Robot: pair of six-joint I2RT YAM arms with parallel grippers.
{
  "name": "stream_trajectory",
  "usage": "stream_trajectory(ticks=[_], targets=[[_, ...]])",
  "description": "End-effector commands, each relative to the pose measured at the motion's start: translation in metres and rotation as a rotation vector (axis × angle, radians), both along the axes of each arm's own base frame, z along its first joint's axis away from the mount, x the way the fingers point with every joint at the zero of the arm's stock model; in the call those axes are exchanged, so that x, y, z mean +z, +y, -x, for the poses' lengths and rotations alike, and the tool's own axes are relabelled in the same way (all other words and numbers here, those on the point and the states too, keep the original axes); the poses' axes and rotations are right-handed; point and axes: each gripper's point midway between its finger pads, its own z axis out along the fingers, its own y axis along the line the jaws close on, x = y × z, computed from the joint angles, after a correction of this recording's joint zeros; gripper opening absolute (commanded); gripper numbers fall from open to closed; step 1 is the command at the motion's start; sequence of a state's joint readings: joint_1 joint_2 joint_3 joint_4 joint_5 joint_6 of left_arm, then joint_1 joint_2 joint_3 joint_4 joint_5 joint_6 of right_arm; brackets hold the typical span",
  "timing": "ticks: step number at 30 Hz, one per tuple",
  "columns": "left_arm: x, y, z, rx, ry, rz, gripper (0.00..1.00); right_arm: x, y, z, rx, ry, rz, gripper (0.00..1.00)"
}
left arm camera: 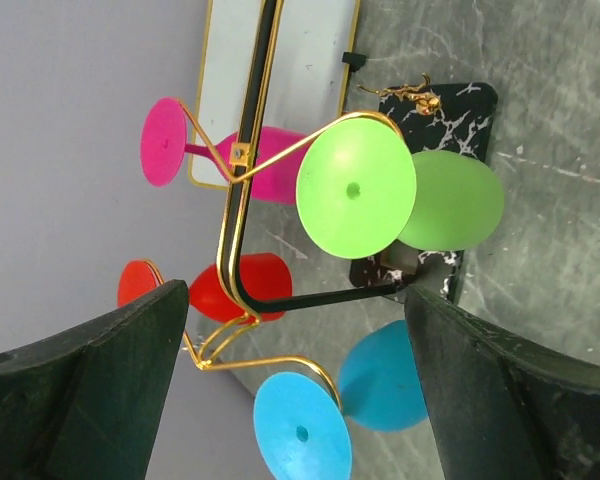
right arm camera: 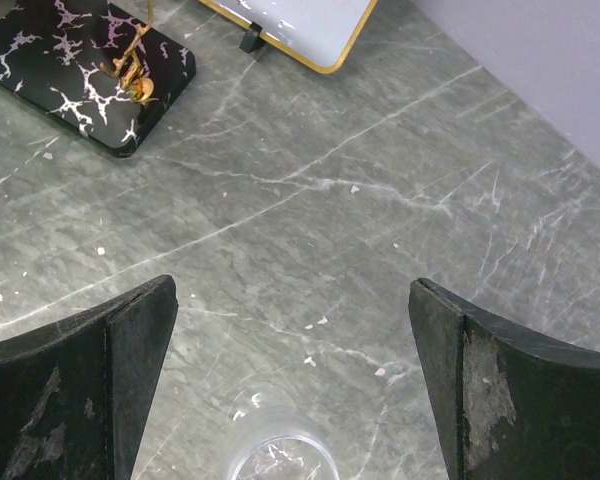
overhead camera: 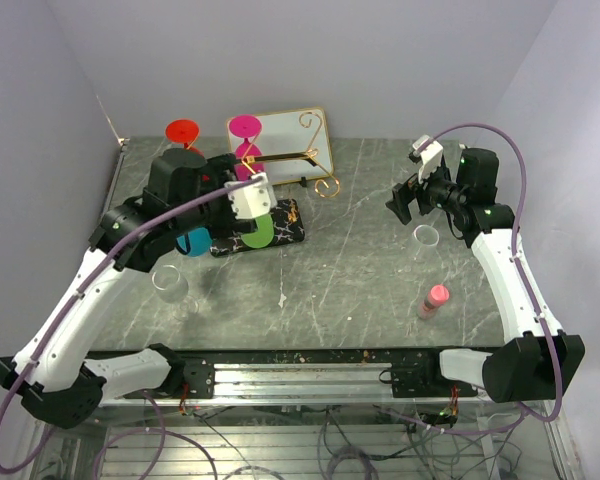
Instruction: Place the wine glass upside down on the wine glass rack
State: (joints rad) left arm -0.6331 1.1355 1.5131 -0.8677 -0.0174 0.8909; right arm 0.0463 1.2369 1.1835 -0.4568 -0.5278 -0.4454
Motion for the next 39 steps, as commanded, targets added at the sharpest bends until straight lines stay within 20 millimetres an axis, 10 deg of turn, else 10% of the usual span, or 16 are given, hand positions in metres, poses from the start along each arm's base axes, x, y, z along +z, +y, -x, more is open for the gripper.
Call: stream_trajectory(ticks=[1,9,16,30,39], targets=[[0.02,-0.005,0.009,0.002,0.066,0.234,1.0,0.006,-0.001,-0.001,-0.001,-0.009,-0.004,1.0],[0.058,0.069,-0.001,0.329,-0.02,0.465,1.0,0.01,0.001,0.003,0.011,-0.014,-0.009,1.0],[0.059,0.142,0.039,0.564,-0.068,0.371,0.98,0.006,0.002,0.002,0.02,0.008,-0.01,1.0],[-0.084,0.182,0.088,0.787,0.311,0.216,0.95,0.001,0.001,0.001,0.022,0.021,0.002,1.0],[-0.134,0.193,0.085,0.914,0.42,0.25,0.88,-0.003,0.001,0.0,0.019,0.029,0.007,1.0]])
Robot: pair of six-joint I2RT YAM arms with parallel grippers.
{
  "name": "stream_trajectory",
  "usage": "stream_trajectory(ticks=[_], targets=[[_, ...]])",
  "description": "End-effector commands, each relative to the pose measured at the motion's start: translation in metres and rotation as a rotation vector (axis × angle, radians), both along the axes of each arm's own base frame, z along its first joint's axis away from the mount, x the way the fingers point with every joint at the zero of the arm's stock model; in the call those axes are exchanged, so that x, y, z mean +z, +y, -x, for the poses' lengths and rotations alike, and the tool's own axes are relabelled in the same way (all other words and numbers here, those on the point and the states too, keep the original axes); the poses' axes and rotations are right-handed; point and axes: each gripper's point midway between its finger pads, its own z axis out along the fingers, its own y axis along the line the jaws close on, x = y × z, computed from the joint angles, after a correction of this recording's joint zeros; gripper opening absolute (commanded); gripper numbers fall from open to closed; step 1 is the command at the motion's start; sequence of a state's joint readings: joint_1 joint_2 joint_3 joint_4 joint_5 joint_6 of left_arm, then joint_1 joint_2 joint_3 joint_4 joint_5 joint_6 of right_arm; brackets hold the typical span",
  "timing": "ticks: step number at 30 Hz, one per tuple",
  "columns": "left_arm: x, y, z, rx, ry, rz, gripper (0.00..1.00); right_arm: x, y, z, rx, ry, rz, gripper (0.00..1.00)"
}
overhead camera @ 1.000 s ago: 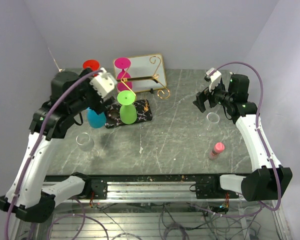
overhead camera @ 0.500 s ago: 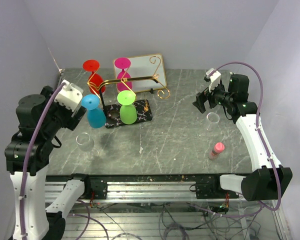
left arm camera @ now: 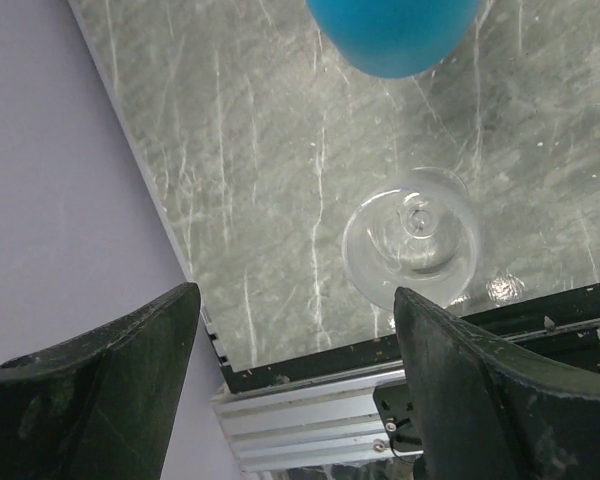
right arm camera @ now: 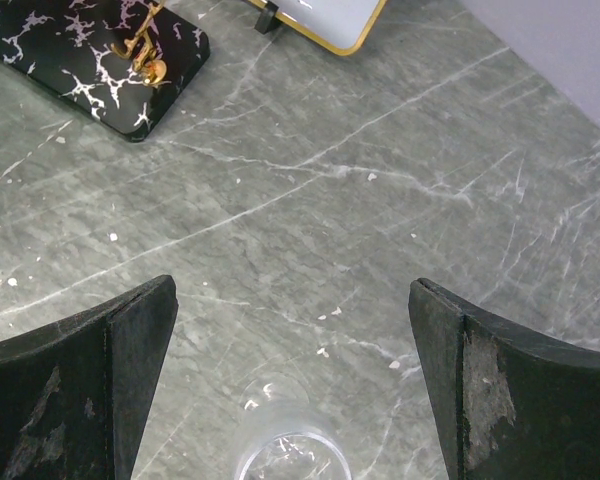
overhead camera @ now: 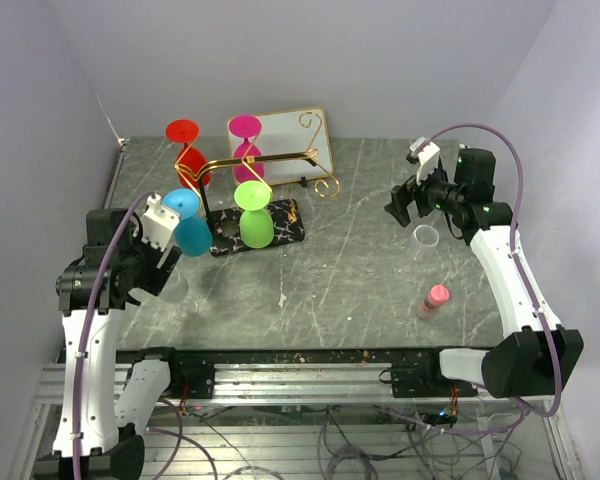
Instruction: Place the wine glass upside down on the wine glass rack
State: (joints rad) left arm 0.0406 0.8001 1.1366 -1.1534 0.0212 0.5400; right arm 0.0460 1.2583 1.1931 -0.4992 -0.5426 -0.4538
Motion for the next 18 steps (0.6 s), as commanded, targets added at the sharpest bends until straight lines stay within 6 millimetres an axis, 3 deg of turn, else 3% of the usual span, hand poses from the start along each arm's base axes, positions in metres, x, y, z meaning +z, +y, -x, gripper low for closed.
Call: stream_trajectory(ticks=[1,8,12,18], targets=[[-0.013,0.004,-0.003,0.075,0.021,0.043,0.85,0.007,-0.001,-0.003,0.003,-0.02,0.008,1.0],[-0.041,0.006,-0.012,0.086,0.082,0.045,0.7,0.003,-0.001,-0.003,0.007,-0.008,0.017,1.0],[-0.049,-0.002,-0.02,0.068,0.103,0.092,0.64,0.001,-0.001,-0.003,0.008,-0.005,0.022,1.0],[-0.055,-0.004,-0.017,0.053,0.145,0.1,0.5,-0.001,-0.002,-0.004,0.006,-0.001,0.032,1.0]])
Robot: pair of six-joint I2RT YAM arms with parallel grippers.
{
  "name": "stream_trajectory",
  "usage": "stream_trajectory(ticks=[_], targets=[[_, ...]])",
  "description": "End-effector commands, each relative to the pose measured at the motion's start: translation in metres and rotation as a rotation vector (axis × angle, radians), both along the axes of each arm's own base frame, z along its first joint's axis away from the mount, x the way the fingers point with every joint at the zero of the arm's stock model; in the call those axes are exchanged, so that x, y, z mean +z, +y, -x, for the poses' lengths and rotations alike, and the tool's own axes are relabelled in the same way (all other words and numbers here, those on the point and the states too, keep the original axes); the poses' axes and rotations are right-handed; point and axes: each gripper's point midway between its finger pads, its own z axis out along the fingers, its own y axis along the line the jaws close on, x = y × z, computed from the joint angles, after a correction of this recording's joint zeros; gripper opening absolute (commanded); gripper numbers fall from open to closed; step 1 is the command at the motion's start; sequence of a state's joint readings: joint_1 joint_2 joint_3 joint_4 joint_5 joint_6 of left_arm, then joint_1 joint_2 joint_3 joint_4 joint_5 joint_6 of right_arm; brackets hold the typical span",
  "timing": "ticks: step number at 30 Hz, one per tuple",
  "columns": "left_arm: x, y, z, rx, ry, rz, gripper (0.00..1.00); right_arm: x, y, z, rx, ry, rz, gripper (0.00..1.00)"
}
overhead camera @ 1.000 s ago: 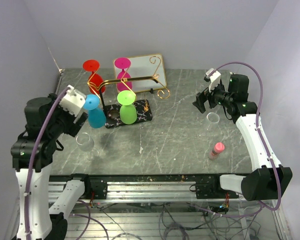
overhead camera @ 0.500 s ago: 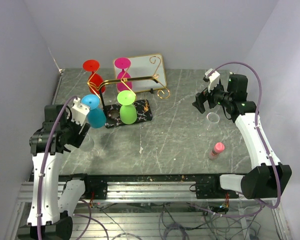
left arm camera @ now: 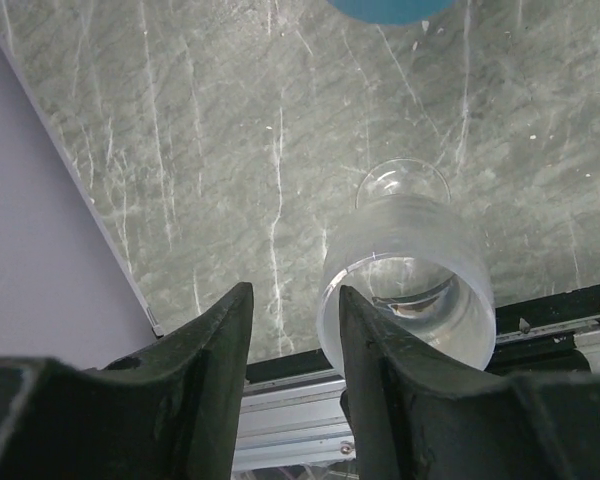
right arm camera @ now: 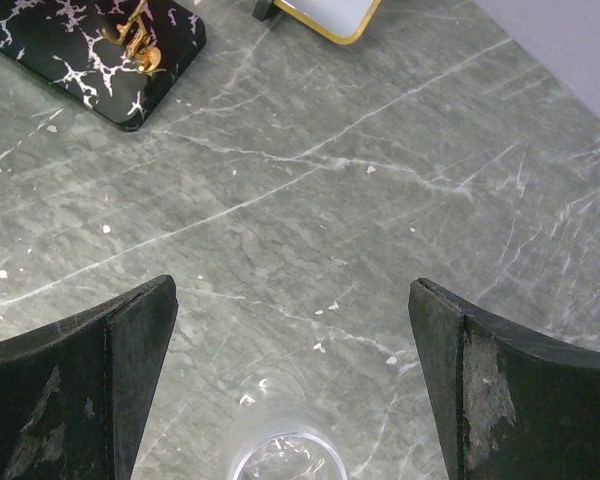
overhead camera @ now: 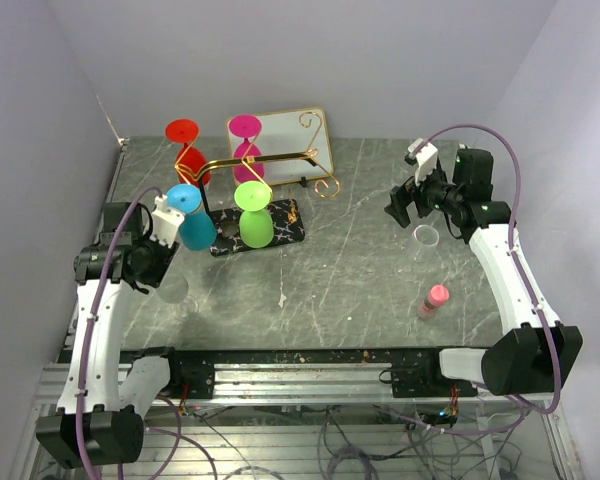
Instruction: Place the wine glass upside down on the wine glass rack
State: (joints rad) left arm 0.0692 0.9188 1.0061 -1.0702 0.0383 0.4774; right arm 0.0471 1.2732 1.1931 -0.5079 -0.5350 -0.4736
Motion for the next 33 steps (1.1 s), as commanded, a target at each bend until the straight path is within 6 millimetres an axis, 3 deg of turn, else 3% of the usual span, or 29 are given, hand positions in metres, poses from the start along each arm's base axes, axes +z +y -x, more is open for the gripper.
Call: stream_trajectory(ticks=[1,8,19,26,33], targets=[[0.004,-0.006,-0.003,-0.011,-0.022,0.042,0.47,0.005,0.0,-0.002,0.004,-0.014,0.015,1.0],[0.002,-0.007,0.0,-0.01,-0.006,0.049,0.28,0.002,0.002,-0.003,0.01,-0.008,0.026,1.0],[0.014,-0.011,0.007,-0.038,-0.032,0.061,0.09,0.001,0.002,-0.002,0.014,-0.006,0.026,1.0],[0.02,-0.019,0.016,-0.119,-0.047,0.067,0.07,0.001,0.003,-0.001,0.018,-0.005,0.023,1.0],[0.029,-0.041,0.023,-0.31,-0.078,0.11,0.07,0.001,0.003,-0.002,0.018,-0.007,0.024,1.0]])
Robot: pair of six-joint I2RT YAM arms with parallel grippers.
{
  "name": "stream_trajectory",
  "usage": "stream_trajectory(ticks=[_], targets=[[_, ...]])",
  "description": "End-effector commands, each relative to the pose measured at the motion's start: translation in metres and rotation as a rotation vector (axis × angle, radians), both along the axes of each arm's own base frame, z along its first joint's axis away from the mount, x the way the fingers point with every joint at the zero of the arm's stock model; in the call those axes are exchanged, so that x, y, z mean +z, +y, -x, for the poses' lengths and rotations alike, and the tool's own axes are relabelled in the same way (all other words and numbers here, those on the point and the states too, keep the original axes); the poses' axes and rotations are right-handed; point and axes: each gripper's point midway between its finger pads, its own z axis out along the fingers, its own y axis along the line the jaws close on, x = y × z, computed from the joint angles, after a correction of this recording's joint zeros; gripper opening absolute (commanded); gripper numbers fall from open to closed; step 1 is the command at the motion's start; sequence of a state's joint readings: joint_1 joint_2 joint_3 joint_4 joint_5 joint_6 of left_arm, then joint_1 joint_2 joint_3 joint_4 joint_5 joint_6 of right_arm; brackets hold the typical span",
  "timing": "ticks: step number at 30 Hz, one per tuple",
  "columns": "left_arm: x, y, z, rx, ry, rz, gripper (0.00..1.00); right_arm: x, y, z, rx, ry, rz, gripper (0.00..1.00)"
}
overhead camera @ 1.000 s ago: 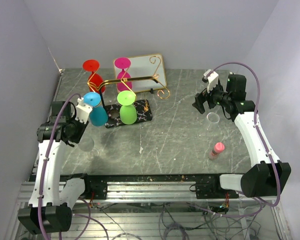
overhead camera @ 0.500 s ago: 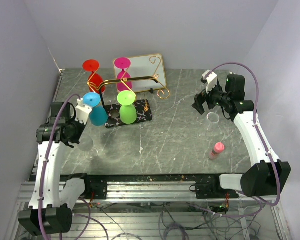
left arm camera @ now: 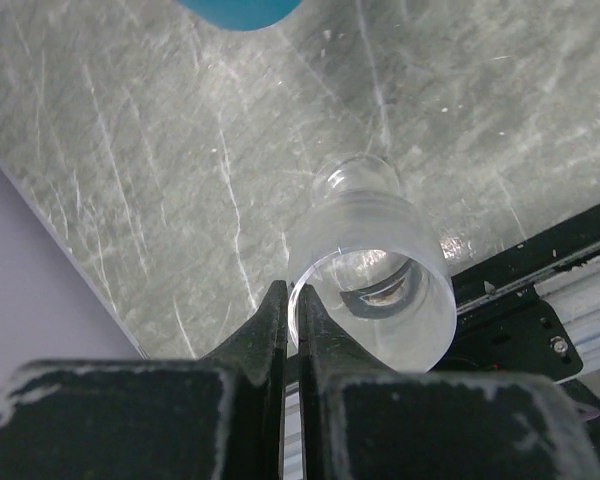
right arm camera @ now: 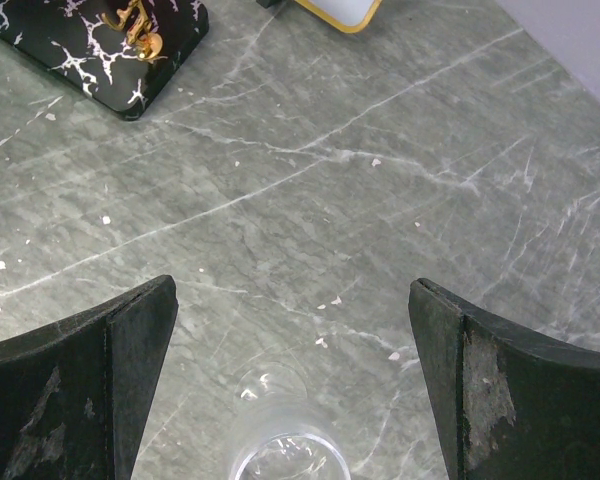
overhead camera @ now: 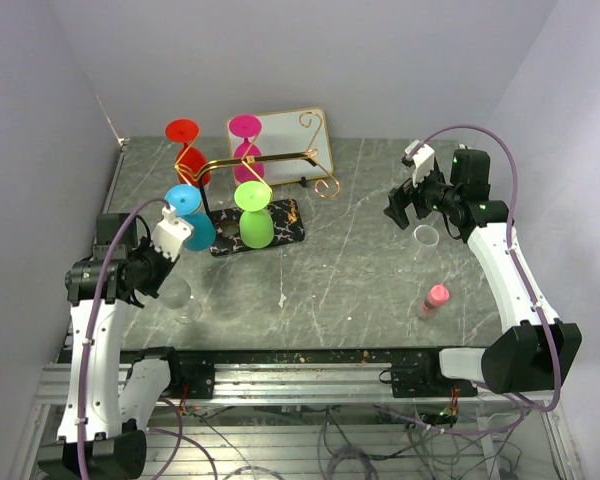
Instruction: Place the wine glass upside down on the wine glass rack
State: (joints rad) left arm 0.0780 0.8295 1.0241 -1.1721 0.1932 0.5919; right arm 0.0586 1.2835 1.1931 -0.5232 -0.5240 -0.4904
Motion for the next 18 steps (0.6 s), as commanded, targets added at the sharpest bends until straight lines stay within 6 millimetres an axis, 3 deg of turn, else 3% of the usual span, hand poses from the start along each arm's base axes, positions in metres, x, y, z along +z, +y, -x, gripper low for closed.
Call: stream_trajectory(ticks=[1,9,18], targets=[[0.016,-0.022,0.002,-0.161,-0.046,0.065,0.07,0.008,0.001,-0.003,0.007,-0.022,0.005,1.0],[0.01,-0.033,0.003,-0.286,0.027,0.098,0.07,0.005,0.001,-0.004,0.005,-0.014,0.005,1.0],[0.049,-0.061,0.0,-0.422,-0.109,0.187,0.07,0.003,0.003,-0.004,0.011,-0.001,-0.005,1.0]])
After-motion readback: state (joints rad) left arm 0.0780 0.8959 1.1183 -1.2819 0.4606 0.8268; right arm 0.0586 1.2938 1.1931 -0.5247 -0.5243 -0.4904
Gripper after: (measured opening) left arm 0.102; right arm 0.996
